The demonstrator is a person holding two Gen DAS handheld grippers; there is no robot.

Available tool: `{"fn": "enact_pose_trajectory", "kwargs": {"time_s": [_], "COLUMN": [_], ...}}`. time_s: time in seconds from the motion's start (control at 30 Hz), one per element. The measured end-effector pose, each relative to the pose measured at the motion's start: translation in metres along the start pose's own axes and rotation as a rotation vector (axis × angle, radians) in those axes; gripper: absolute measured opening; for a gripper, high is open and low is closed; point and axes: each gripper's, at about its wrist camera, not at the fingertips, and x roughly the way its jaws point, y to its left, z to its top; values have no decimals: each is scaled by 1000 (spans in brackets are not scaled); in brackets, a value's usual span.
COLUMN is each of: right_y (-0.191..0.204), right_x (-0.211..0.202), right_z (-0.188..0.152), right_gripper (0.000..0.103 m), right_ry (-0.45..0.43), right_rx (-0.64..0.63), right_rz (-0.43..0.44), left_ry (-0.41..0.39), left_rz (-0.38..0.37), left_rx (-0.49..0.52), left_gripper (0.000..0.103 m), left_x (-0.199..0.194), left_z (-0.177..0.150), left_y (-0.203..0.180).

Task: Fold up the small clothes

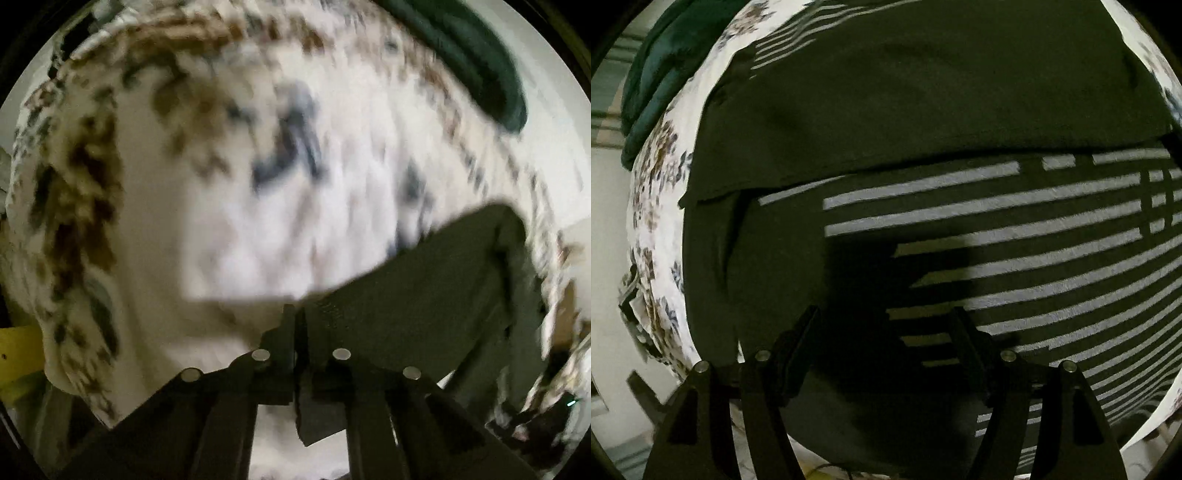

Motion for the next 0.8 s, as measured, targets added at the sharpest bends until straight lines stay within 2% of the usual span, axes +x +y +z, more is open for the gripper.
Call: {"fn": "enact_pose_trajectory", "kwargs": {"time_s": [0.07, 0.27, 0.37, 0.47, 0.57, 0.6, 0.63, 0.7, 0.8], "right_y": [13, 44, 57, 63, 63, 63, 60, 56, 47], "right_x": [-2, 0, 3, 5, 5, 6, 5, 7, 13], "right_z": [2, 12, 18, 17, 11, 9, 7, 5, 6], "right_gripper": [72, 72, 72, 72, 72, 72, 72, 72, 72], "right_ry": [-9, -29, -34, -17, 5, 10, 17, 25, 39], "right_rx": [-32, -58, -53, -36, -16, -13, -8, -1, 10], "right_rz": [-3, 27, 35, 53, 69, 65, 58, 46, 15], "left_ry": [-33, -161, -131, -67, 23, 45, 65, 96, 75], "left_rz": [-14, 51, 0, -91, -156, -170, -191, -244, -237], "left_rx": [-4, 32, 15, -9, -70, -106, -153, -240, -274], "left_gripper": [3, 0, 2, 4, 31, 48, 53, 53, 53], "left_x": [-14, -32, -25, -15, 8, 15, 24, 45, 58], "left_z": [19, 86, 112, 101, 69, 59, 50, 36, 33], "left_y": [7, 19, 32, 35, 42, 47, 51, 57, 50]}}
